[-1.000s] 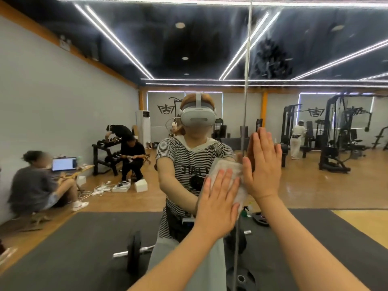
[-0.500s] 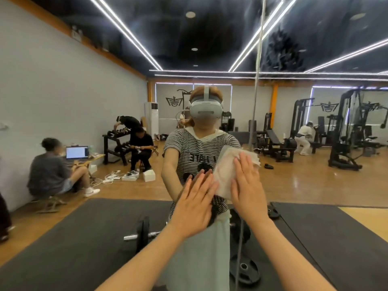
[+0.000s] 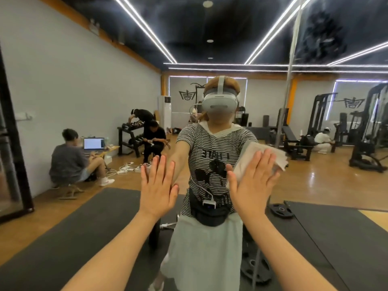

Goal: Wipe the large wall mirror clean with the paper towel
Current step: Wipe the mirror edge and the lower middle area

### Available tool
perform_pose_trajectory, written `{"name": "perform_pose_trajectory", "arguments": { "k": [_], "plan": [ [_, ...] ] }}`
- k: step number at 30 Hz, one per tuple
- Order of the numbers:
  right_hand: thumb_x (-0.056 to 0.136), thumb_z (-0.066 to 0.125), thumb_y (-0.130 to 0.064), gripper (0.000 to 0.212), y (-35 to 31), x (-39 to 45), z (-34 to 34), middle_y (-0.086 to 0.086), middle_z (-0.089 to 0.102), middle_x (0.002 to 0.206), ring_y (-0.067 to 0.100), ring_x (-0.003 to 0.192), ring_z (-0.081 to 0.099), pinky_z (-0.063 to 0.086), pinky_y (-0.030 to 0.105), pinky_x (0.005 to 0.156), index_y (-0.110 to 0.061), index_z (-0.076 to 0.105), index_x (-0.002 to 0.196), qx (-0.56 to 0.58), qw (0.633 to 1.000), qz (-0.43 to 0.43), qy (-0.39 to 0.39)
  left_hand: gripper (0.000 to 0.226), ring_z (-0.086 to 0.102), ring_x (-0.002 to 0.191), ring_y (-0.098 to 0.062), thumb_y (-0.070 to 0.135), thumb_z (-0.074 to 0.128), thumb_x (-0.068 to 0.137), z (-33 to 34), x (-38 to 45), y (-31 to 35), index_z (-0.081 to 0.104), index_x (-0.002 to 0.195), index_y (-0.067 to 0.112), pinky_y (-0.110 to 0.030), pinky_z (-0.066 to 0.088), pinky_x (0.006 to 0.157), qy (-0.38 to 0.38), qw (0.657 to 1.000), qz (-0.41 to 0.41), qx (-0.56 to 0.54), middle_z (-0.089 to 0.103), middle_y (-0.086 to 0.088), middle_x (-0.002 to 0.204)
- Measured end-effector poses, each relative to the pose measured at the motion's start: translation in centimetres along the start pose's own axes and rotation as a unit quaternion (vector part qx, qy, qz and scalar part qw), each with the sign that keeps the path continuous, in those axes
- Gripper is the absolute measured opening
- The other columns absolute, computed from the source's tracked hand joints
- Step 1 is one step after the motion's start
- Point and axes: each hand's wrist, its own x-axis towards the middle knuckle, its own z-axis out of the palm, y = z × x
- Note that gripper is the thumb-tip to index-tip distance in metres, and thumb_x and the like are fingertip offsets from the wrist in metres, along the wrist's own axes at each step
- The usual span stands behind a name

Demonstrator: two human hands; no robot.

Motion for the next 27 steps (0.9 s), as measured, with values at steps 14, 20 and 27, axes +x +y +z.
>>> {"name": "perform_pose_trajectory", "arguments": {
  "k": [14, 20, 27],
  "plan": [
    [0.099, 0.023, -0.041, 0.071, -4.8, -2.1, 3.9, 0.013, -0.009, 0.161, 0.025, 0.149, -0.010, 0.006, 0.056, 0.114, -0.008, -0.006, 0.154, -0.037, 0.984, -0.175, -0.001, 0.070, -0.005, 0.150, -0.025, 0.040, 0.027, 0.095, 0.9, -0.2, -0.4, -0.001, 0.156, 0.016, -0.052, -0.001, 0.118, 0.030, 0.999, 0.013, -0.008, -0.010, -0.006, 0.163],
    [0.104, 0.012, -0.038, 0.058, 0.5, -1.4, 2.1, 0.008, 0.003, 0.163, 0.020, 0.150, -0.004, 0.002, 0.048, 0.119, -0.016, -0.002, 0.155, -0.026, 0.990, -0.139, 0.015, 0.078, -0.006, 0.150, -0.025, 0.037, 0.033, 0.088, 0.7, -0.2, -0.1, -0.001, 0.156, 0.016, -0.051, -0.003, 0.118, 0.032, 0.999, 0.010, -0.002, -0.010, -0.006, 0.163],
    [0.097, 0.030, -0.038, 0.064, -3.2, -1.8, 3.0, 0.017, 0.016, 0.156, 0.025, 0.148, 0.001, -0.006, 0.049, 0.116, -0.007, 0.017, 0.151, -0.007, 0.999, -0.006, 0.043, 0.079, -0.005, 0.150, -0.026, 0.038, 0.035, 0.089, 0.6, -0.3, -0.3, -0.001, 0.156, 0.016, -0.052, -0.005, 0.119, 0.022, 1.000, 0.009, -0.004, -0.011, -0.006, 0.163]
  ]
}}
